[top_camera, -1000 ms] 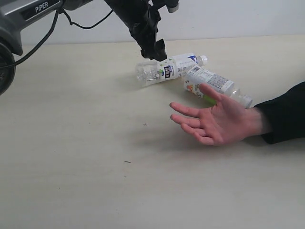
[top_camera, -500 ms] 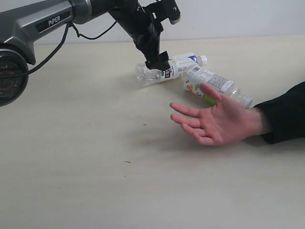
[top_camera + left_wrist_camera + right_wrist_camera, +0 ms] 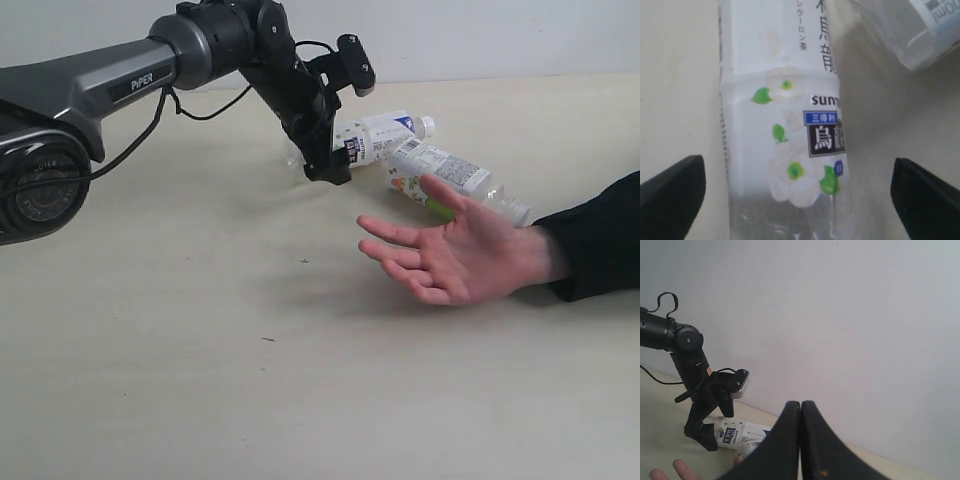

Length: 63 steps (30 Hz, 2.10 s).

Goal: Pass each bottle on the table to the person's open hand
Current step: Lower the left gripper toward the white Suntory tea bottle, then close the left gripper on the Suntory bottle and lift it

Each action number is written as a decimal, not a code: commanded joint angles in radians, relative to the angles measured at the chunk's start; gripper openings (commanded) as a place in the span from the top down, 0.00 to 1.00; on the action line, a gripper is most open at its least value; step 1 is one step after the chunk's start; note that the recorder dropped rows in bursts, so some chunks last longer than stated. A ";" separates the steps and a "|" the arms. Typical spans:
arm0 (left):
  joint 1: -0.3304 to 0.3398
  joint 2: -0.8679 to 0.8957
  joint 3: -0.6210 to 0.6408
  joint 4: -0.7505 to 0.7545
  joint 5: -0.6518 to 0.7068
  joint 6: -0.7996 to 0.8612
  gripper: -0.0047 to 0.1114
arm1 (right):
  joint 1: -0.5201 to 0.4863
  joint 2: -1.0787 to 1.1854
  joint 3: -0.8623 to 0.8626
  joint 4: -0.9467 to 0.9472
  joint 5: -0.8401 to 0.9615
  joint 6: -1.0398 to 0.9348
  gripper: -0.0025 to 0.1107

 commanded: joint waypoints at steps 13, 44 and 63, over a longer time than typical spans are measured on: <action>-0.003 -0.002 -0.002 -0.001 0.007 -0.012 0.14 | 0.001 -0.005 0.004 -0.005 -0.006 0.000 0.98; -0.001 0.001 -0.002 0.007 0.005 -0.042 0.36 | 0.001 -0.005 0.004 -0.005 -0.006 0.000 0.98; -0.001 -0.038 -0.004 0.107 -0.024 -0.086 0.96 | 0.001 -0.005 0.004 -0.003 -0.002 0.000 0.98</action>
